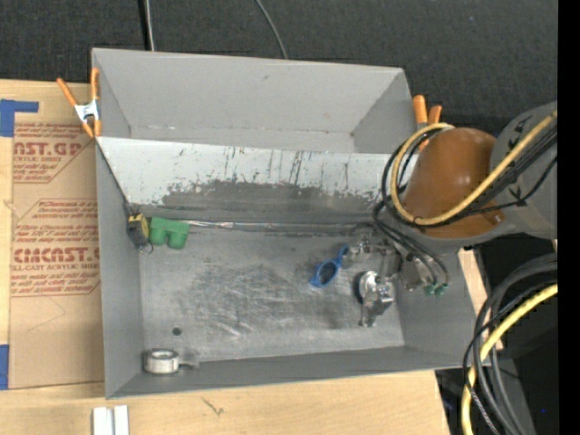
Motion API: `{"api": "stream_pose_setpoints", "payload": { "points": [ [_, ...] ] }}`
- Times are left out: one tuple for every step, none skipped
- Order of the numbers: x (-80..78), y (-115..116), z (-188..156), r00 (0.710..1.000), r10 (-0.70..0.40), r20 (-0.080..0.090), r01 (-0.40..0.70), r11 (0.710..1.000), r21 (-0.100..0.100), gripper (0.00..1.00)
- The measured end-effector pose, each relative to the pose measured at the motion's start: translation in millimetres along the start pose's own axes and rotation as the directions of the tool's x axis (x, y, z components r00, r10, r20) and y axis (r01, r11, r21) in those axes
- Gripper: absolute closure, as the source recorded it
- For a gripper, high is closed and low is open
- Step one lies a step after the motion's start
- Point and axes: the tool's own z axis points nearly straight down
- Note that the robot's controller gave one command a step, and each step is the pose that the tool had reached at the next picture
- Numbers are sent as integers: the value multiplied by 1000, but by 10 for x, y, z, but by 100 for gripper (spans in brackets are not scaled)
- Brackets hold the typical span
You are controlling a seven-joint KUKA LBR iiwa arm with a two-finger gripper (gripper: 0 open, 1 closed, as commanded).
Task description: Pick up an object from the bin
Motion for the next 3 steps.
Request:
{"api": "stream_pose_setpoints", "payload": {
  "points": [
    [-289,-501,534,995,102,3,-102,995,-2,0],
    [-283,-486,511,995,99,-1,-99,995,-2,100],
    [-91,-717,-418,953,-302,3,302,953,-1,100]
  ]
}}
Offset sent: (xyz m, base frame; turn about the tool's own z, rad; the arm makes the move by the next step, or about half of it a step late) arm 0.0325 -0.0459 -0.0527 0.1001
